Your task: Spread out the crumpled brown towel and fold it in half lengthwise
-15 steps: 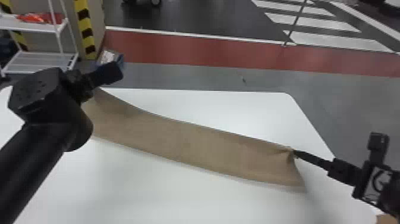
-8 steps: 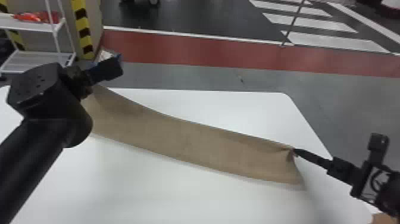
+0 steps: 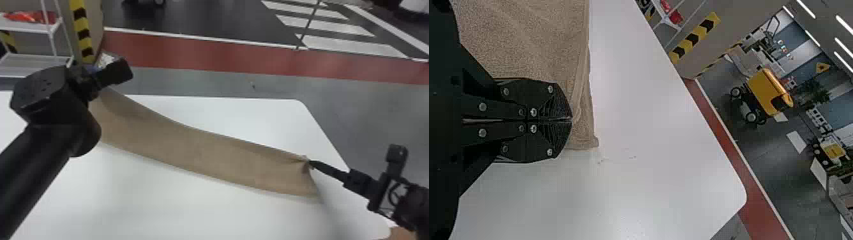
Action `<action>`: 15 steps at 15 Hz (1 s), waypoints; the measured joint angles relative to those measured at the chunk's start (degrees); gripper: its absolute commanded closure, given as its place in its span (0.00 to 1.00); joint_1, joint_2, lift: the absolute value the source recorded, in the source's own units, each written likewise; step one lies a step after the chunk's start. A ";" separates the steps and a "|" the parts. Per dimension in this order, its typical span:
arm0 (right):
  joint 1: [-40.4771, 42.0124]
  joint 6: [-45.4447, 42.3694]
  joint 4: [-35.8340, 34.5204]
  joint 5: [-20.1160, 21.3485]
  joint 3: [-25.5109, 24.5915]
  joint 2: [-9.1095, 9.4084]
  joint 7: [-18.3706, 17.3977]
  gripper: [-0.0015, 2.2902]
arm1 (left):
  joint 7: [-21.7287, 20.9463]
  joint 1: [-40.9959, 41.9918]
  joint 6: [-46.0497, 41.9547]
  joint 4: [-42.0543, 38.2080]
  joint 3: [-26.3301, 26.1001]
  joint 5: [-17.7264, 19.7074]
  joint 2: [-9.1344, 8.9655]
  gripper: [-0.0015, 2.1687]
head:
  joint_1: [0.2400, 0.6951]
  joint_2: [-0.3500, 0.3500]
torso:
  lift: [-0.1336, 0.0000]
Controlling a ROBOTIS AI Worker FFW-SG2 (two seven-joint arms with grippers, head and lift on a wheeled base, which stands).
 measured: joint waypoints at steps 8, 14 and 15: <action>1.30 0.35 -0.70 -2.95 -0.42 0.57 -2.42 0.11 | 5.22 2.02 -0.62 0.11 -1.42 1.16 0.01 0.00 | 1.00 0.14 | 0.08; 4.62 3.79 -6.21 -5.44 -2.20 0.69 -2.41 0.11 | -5.34 1.70 7.59 -1.62 2.02 7.84 0.67 0.11 | 1.00 0.15 | 0.08; 5.46 4.17 -7.58 -5.60 -2.33 0.76 -2.41 0.11 | -8.47 0.74 12.07 -2.09 3.28 11.39 0.69 0.11 | 1.00 0.15 | 0.08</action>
